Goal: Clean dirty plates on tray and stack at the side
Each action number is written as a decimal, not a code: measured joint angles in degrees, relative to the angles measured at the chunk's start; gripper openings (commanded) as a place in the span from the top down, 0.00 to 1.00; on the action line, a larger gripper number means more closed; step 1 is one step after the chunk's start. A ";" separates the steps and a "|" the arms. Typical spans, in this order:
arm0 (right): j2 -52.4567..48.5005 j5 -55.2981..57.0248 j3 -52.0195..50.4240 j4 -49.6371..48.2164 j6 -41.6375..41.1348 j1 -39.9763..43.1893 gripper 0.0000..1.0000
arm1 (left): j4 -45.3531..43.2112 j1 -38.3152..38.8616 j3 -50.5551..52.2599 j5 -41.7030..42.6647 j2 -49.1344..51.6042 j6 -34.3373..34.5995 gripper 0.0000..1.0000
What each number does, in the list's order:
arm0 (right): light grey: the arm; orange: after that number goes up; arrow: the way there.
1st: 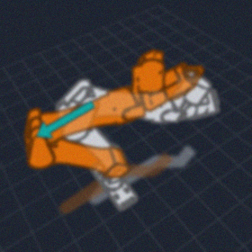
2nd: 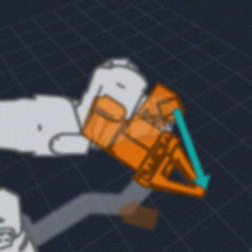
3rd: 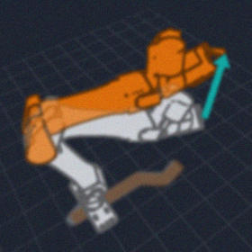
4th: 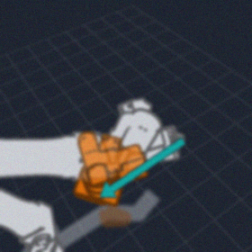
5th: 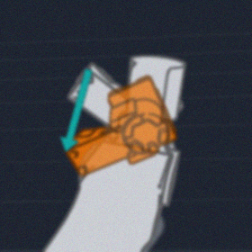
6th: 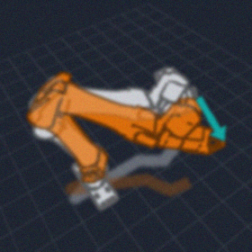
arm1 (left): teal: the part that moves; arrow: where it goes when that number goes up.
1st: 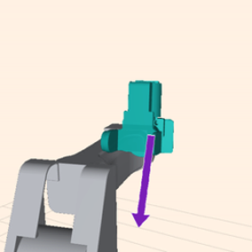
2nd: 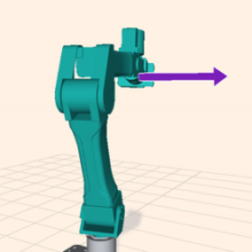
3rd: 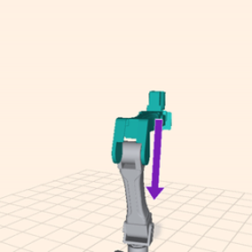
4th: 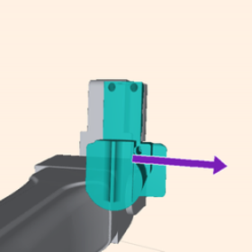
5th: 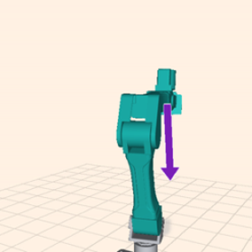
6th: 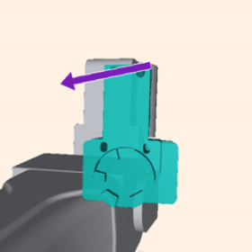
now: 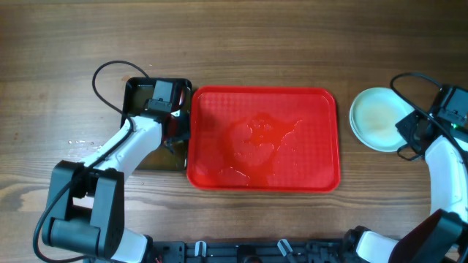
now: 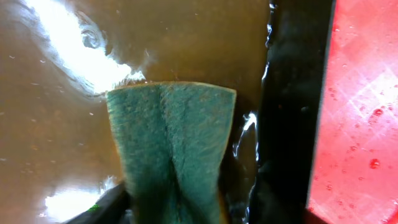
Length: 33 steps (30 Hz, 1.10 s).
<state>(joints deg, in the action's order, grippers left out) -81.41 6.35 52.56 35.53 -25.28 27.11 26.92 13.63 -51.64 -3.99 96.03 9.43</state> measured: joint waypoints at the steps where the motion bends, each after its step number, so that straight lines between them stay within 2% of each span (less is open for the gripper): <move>1: -0.37 -1.11 0.00 0.00 -0.07 -0.02 0.58 | 0.02 0.00 0.00 -0.07 0.00 0.09 0.29; 4: -0.63 -6.36 0.00 -0.28 1.51 0.00 0.53 | 0.02 -0.37 0.00 -0.70 0.00 0.15 0.24; 6: -0.63 -13.49 0.00 -0.39 4.85 0.00 0.36 | 0.00 -0.57 0.00 -0.74 0.00 0.11 0.19; 8: -0.63 -20.26 0.00 -0.17 8.76 -0.07 0.24 | 0.00 -0.61 0.02 -0.96 -0.35 0.70 0.13; 9: -0.63 -22.05 0.00 0.39 9.77 -0.28 0.18 | 0.00 -0.63 0.07 -1.09 -1.75 1.07 0.09; 10: -0.63 -23.10 0.00 0.74 10.54 -0.83 0.15 | -0.04 -0.61 0.07 -1.07 -2.97 1.33 0.00; 16: 2.25 -25.57 0.00 2.01 15.47 -11.74 0.00 | 2.47 -0.98 0.07 2.56 -12.26 6.47 0.00; 20: 6.91 -23.56 0.00 7.28 18.99 -20.15 0.01 | 7.87 -2.25 0.07 6.08 -16.85 8.09 0.00; 24: 10.36 -20.33 0.00 12.17 19.63 -24.63 0.01 | 14.91 -2.56 0.09 6.93 -25.00 9.99 0.00; 27: 14.64 -19.21 -0.04 12.02 19.65 -26.91 0.00 | 18.21 -2.56 0.09 6.93 -31.02 11.10 0.00; 32: 33.27 -16.76 -3.50 12.46 20.02 -30.25 0.01 | 19.30 -2.56 4.20 6.91 -43.98 11.76 0.00; 33: 38.75 -16.55 -3.72 13.49 19.93 -30.62 0.00 | 19.78 -2.56 6.95 6.91 -49.92 11.91 0.00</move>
<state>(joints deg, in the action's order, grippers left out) -42.65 -10.20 48.84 49.01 -5.34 -3.51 46.70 11.07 -44.69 2.92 46.11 21.34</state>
